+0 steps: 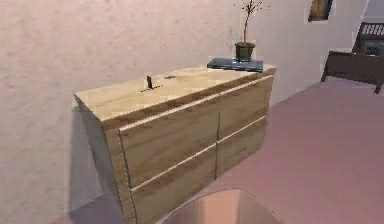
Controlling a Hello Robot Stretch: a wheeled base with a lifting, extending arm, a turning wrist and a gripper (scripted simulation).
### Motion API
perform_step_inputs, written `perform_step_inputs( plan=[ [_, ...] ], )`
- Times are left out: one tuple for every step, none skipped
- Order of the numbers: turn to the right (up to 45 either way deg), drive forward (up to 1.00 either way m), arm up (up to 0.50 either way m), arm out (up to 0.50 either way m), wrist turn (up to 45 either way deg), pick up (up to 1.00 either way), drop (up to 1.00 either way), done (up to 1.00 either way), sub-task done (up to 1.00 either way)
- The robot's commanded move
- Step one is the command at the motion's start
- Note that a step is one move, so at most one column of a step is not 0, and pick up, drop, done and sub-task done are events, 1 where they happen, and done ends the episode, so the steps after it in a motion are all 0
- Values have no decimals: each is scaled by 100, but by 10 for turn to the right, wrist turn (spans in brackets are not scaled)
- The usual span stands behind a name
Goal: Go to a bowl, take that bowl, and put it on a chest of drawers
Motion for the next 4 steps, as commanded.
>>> perform_step_inputs(
  plan=[
    [300,0,0,0,0,0,0,0,0],
    [0,100,0,0,0,0,0,0,0],
    [30,0,0,0,0,0,0,0,0],
    [0,10,0,0,0,0,0,0,0]
  ],
)
